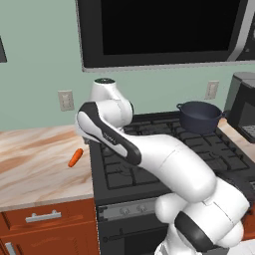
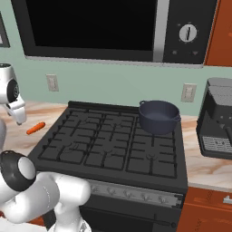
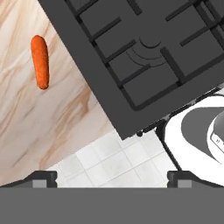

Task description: Turn on the burner for the pot on the stove. Wait thirty seconds for the pot to heat up. Then add the carrot to the pot.

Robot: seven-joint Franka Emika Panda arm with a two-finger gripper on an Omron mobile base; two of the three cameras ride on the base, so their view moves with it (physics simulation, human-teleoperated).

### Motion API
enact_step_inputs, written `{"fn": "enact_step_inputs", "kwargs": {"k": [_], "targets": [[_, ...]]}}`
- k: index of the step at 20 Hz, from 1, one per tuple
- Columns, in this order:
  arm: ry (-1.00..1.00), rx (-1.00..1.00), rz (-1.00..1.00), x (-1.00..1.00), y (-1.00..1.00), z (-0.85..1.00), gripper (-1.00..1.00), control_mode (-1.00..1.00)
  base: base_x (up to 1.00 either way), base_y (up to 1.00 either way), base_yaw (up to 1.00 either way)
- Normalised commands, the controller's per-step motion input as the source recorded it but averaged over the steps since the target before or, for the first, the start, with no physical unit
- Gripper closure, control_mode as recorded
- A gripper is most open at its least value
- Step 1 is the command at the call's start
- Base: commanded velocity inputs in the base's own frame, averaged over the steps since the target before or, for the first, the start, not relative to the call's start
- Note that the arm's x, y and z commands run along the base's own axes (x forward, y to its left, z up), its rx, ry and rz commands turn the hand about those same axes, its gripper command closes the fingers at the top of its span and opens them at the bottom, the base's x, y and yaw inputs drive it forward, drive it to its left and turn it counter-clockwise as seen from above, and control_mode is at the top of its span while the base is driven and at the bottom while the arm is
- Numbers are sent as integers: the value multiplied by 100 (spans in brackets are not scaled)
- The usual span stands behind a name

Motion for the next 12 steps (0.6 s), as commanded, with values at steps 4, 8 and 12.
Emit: {"fn": "enact_step_inputs", "kwargs": {"k": [4,8,12], "targets": [[0,-2,0,50,28,-33,-100,-100,0,0,0],[0,-4,0,45,23,-41,-100,-100,0,0,0],[0,-5,0,44,17,-41,-100,-100,0,0,0]]}}
